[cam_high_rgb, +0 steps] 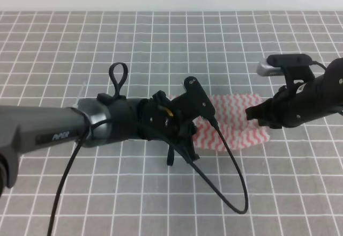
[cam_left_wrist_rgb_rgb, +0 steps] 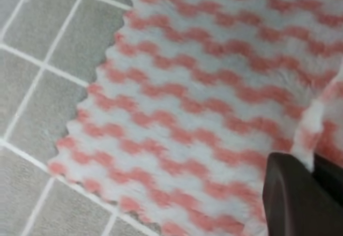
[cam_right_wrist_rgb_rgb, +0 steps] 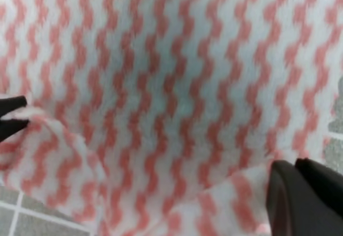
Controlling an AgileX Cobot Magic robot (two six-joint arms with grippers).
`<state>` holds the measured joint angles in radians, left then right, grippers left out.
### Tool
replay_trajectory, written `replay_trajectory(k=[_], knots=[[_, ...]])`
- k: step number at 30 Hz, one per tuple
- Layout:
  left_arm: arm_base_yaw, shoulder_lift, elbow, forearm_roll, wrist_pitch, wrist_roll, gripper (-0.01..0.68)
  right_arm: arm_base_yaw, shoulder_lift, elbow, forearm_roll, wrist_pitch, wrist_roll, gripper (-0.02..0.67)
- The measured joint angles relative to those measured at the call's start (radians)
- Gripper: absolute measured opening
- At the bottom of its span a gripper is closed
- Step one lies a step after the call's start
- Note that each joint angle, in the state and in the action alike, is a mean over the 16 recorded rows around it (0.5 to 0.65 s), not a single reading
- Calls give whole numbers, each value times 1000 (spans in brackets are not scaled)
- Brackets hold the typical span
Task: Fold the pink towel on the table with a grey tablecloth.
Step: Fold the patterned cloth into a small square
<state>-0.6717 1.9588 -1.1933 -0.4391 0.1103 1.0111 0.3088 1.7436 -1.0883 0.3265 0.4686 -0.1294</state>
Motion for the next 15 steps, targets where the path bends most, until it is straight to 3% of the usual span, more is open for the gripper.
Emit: replay_trajectory(k=[15], knots=[[31, 15, -44, 0, -5, 1, -3, 0, 9, 0, 0, -67, 0, -16]])
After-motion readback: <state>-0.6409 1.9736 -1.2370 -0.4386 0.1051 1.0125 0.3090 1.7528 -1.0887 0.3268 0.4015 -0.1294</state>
